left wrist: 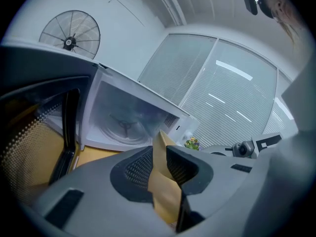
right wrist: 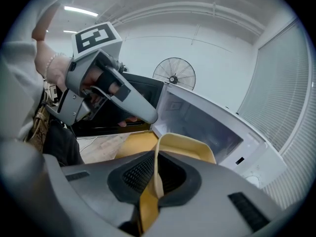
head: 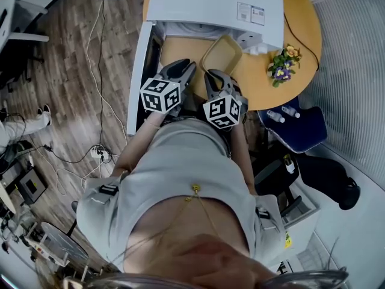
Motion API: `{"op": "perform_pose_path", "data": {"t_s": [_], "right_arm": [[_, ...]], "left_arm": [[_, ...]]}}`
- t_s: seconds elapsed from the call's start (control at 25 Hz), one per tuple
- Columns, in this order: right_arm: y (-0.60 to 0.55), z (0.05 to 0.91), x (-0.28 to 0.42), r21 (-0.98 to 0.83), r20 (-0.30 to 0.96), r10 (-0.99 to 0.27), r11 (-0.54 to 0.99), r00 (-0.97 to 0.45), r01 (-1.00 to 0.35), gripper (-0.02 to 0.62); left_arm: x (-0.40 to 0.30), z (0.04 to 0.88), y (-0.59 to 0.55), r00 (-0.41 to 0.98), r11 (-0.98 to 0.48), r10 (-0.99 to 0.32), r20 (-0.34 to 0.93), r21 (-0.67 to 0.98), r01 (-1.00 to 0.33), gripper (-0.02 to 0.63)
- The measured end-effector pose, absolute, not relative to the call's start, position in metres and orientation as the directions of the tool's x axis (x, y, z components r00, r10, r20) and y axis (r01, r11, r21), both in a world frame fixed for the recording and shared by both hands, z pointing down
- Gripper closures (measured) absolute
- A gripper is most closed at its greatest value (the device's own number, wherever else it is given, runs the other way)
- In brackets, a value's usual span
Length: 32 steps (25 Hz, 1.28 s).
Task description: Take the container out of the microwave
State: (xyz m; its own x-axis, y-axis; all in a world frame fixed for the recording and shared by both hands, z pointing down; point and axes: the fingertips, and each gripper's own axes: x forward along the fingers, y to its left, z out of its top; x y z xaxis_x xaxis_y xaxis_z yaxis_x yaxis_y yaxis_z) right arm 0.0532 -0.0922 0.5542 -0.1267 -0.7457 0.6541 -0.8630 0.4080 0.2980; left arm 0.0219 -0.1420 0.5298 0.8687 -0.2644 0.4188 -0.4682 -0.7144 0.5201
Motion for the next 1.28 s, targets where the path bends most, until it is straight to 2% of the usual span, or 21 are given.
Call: {"op": "perform_pose_path", "data": {"t_s": [0.48,1.28], "right_arm": [[-0.086,0.56,0.061,0.271,0.671,-0.731,0.394,-0.121,-0.878,0.561],[-0.091,0.565,0.054,0.244,0.693,-0.7,0.453,-0.172,-0.858,0.563]], "left_arm": [[0.033,0.535,-0.137,0.872,-0.723,-0.234,0.429,0.523,-0.452,0.505],[0.03,0.537,-0.142,0.862,-0.71,-0.264,0.433,0.518,-0.478,0.505]]}}
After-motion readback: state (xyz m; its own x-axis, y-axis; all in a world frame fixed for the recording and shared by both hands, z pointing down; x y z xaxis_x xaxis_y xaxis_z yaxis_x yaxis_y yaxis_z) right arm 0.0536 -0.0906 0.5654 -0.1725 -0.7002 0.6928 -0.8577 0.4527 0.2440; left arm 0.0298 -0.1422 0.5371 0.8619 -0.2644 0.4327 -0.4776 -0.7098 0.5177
